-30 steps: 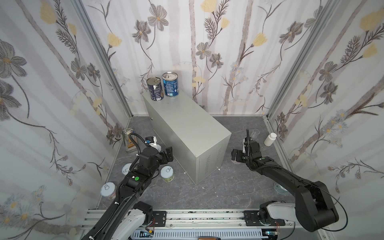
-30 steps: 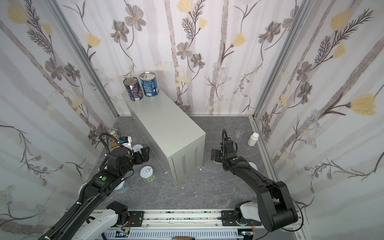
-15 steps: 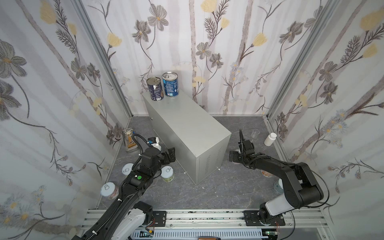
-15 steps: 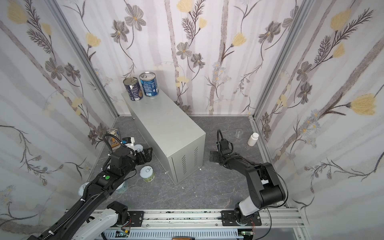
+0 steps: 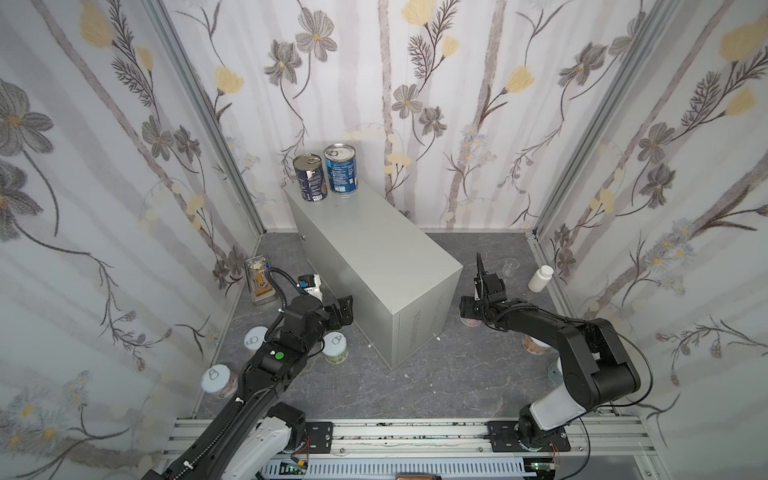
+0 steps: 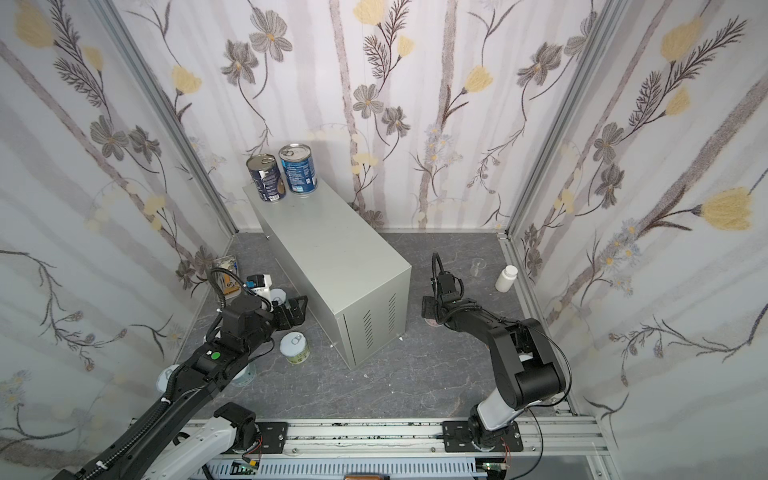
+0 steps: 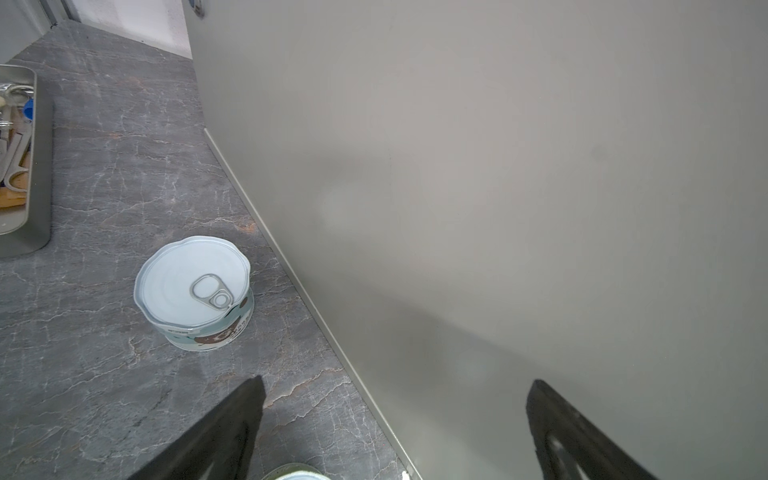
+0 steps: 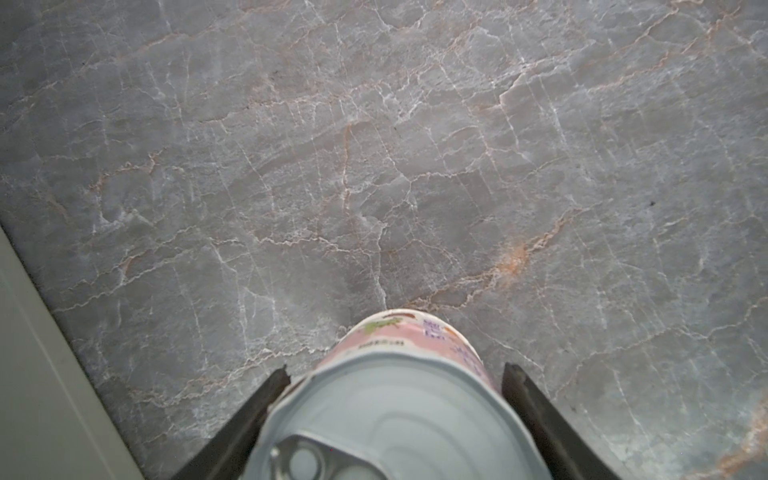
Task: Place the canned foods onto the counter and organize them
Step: 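Close the right gripper on the pink-labelled can and lift it, then carry the pink-labelled can with the right gripper up over the cabinet top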
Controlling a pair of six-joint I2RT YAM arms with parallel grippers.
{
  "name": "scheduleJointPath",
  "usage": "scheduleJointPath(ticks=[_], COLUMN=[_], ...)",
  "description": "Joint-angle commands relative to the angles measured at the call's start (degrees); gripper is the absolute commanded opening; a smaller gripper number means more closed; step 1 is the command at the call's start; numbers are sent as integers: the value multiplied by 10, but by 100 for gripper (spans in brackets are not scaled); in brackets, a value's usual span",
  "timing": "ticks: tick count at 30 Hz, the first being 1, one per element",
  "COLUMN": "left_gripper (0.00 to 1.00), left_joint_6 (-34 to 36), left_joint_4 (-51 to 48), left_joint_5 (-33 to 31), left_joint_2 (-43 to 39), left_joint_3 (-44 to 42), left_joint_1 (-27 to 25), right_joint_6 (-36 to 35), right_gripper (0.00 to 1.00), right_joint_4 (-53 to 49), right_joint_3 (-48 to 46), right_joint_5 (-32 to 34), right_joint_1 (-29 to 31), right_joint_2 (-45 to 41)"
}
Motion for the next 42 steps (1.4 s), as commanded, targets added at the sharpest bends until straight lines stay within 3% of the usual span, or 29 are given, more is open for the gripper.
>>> scheduleJointPath(ticks=[1, 15, 32, 42], left_gripper=[100, 100, 100, 100], left_joint_6=[3, 27, 30, 27], left_joint_4=[15, -35, -57, -59], left_joint_5=[12, 8, 8, 6], left_joint_2=[-5, -40, -63, -78], left_joint_3=[9, 46, 68, 73], left_joint_1=[0, -2, -4, -8], right_joint_6=[0, -3, 2, -15], right_gripper=[65, 60, 58, 58], right_joint_4=[11, -9, -107, -199], right_joint_3=[3, -17, -2, 63], right_joint_5=[-15, -39, -72, -94], right_joint_1=[0, 0, 1, 3], right_joint_2=[2, -82, -350, -465])
